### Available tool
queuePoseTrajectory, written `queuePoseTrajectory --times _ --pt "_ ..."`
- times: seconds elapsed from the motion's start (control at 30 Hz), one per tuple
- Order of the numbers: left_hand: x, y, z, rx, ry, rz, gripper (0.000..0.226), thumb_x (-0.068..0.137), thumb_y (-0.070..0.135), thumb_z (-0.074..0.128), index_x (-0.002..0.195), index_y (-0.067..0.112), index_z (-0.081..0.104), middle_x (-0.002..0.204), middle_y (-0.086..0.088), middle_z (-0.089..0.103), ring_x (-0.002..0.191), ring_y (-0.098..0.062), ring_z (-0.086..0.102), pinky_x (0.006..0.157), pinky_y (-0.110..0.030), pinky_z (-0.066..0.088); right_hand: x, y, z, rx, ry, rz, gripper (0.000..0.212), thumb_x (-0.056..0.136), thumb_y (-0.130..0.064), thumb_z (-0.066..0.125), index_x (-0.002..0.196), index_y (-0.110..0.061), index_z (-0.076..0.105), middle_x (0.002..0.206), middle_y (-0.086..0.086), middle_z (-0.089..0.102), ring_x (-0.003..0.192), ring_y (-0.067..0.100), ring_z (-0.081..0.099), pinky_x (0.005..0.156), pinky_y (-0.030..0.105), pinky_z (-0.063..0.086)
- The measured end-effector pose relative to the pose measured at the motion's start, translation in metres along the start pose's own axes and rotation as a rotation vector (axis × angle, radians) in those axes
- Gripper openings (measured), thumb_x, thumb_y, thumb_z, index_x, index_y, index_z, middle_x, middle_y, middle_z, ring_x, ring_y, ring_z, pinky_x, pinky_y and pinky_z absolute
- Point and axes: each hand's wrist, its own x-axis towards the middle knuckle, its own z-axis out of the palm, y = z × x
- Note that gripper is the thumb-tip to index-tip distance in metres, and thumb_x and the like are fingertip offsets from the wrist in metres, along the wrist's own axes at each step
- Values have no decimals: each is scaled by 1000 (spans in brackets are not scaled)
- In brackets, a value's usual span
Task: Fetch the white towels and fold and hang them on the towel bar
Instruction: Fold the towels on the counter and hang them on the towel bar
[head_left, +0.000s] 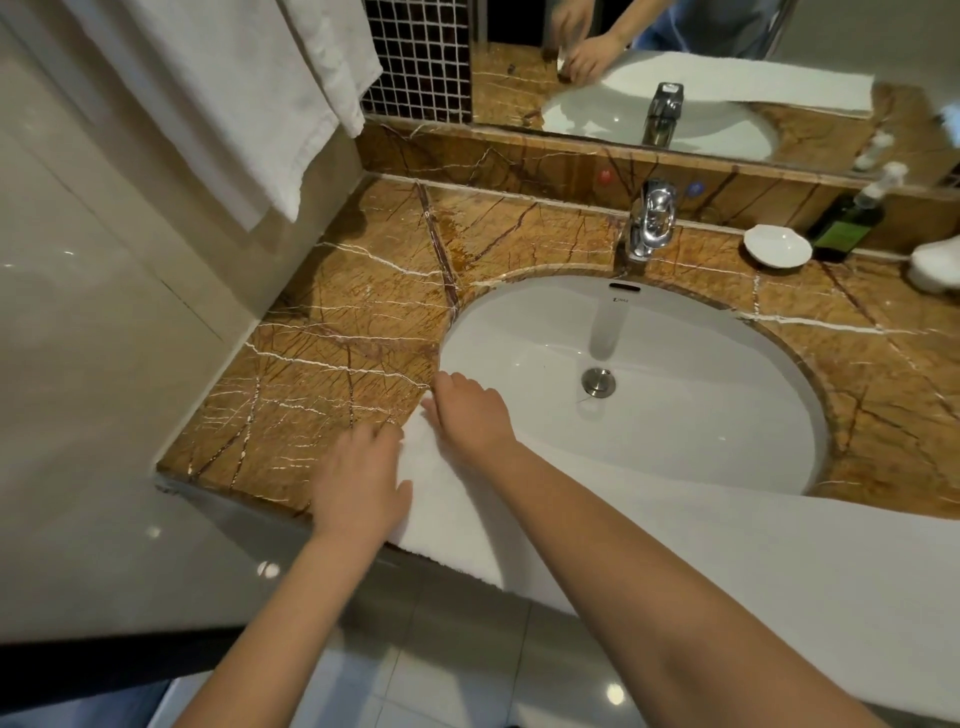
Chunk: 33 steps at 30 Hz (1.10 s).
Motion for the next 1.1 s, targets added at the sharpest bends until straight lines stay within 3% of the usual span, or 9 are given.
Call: queuePoseTrajectory --times 0.17,0.27,0.33,0.4,0.47,0.57,0.73,0.93,1.1 --pt "19 32 19 -231 -5 333 32 95 22 47 127 22 54 128 2 56 122 -21 50 96 -38 44 -16 42 -25 398 -108 248 33 99 -29 37 124 -12 51 123 10 60 112 29 56 90 37 43" --pt "23 39 33 -186 -154 304 50 102 36 28 149 24 25 157 2 23 146 -16 17 117 -33 17 -33 91 -33 293 -357 392 37 98 -31 35 122 -11 54 130 9 58 117 29 53 96 36 42" --pt "19 37 41 -122 -228 308 58 100 45 19 153 26 5 160 5 1 148 -12 -3 120 -32 1 -49 120 -31 206 -519 447 42 98 -34 35 122 -6 57 131 13 56 120 30 53 98 35 40" --pt "14 34 47 -93 -236 299 64 96 52 12 152 27 -6 159 7 -10 146 -11 -12 120 -34 -4 -64 143 -27 177 -611 444 41 99 -36 37 101 -4 63 115 17 60 112 32 56 89 32 40" --pt "13 32 51 -50 -215 273 67 93 57 8 151 29 -10 158 8 -15 146 -12 -15 120 -35 -5 -77 158 -29 264 -604 449 41 99 -36 43 69 -11 54 86 12 56 85 27 57 74 28 38" --pt "11 31 55 9 -193 245 69 90 62 4 150 32 -11 157 8 -18 145 -13 -16 119 -38 -6 -92 173 -40 439 -484 411 49 97 -36 51 55 -17 33 55 0 38 52 15 37 54 25 30" --pt "13 34 52 55 -250 199 68 87 64 -1 146 37 -20 152 10 -28 143 -12 -24 118 -41 -9 -108 184 -46 262 -307 231 46 98 -42 47 60 -19 34 61 -4 43 63 18 41 61 33 31" --pt "12 52 38 85 -270 133 62 97 52 12 151 30 -9 159 2 -16 146 -16 -16 117 -45 -9 -134 195 -62 162 -362 189 33 99 -42 39 81 -15 47 88 4 57 81 23 48 68 33 36" --pt "0 122 29 23 -18 237 48 99 30 33 147 22 32 157 -5 24 146 -23 17 118 -44 5 -168 254 -99 197 -336 281 35 97 -45 42 81 -17 56 85 -3 58 81 19 54 70 33 42"
